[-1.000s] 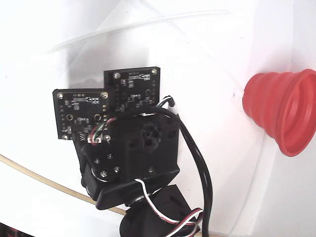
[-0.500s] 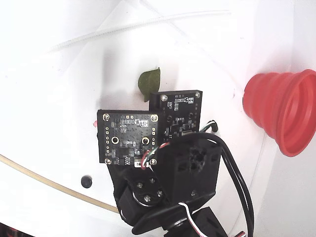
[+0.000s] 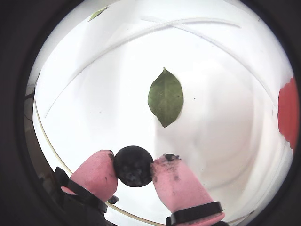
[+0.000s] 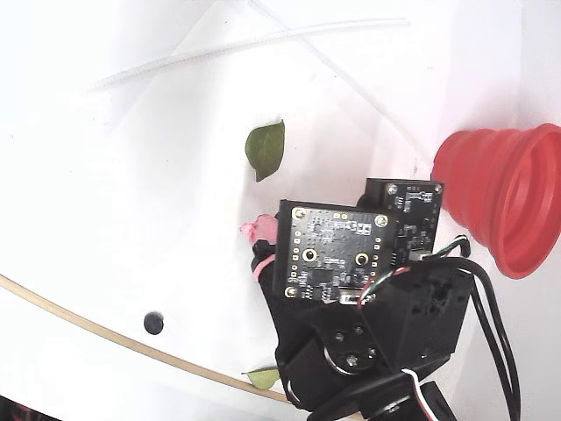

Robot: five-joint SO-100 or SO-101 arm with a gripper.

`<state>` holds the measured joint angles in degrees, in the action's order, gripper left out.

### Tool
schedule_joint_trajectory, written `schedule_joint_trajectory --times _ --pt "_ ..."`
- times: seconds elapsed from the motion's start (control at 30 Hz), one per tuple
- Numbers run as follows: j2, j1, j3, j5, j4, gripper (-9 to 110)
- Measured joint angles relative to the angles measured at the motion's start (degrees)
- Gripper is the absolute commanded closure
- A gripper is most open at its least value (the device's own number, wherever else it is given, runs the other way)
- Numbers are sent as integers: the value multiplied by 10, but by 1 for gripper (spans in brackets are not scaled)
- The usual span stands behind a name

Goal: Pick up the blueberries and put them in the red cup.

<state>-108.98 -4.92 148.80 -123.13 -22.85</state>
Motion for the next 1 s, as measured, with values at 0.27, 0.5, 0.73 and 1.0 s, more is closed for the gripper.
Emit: schedule_joint_trajectory --times 0.27,0.5,0.73,1.0 --pt "-80 26 1 0 77 89" --pt "-139 51 2 0 142 89" --pt "-171 69 2 0 175 89" --pt "-200 94 -4 11 216 89"
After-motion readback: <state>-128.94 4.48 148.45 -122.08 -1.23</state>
